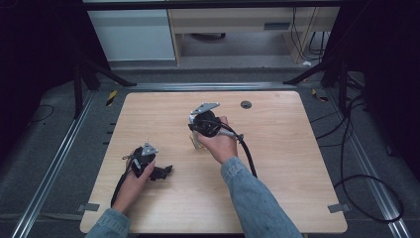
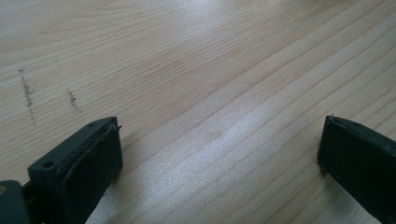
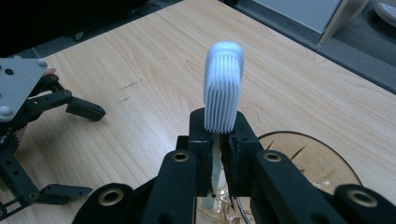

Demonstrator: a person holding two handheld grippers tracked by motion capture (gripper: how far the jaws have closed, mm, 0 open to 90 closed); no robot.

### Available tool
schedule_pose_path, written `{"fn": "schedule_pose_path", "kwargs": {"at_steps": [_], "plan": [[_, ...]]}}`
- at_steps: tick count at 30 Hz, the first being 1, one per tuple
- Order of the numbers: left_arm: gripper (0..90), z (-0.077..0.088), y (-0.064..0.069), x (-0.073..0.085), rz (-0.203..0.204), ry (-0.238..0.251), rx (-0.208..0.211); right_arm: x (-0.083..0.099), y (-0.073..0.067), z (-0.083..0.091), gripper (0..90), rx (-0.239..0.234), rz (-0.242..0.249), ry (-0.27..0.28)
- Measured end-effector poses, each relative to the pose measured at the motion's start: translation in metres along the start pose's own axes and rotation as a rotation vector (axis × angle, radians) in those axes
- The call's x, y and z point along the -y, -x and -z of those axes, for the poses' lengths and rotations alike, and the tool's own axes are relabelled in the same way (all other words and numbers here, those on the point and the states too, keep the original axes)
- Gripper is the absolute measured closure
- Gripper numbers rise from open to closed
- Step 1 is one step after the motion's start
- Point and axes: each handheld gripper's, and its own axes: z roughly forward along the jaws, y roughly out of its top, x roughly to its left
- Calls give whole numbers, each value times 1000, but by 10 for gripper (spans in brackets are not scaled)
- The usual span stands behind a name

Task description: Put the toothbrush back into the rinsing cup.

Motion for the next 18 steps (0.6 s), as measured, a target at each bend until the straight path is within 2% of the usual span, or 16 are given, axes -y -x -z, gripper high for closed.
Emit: {"fn": "schedule_pose_path", "kwargs": {"at_steps": [18], "plan": [[0, 0, 0, 0, 0, -1, -1, 0, 0, 0, 824, -3, 2, 0]]}}
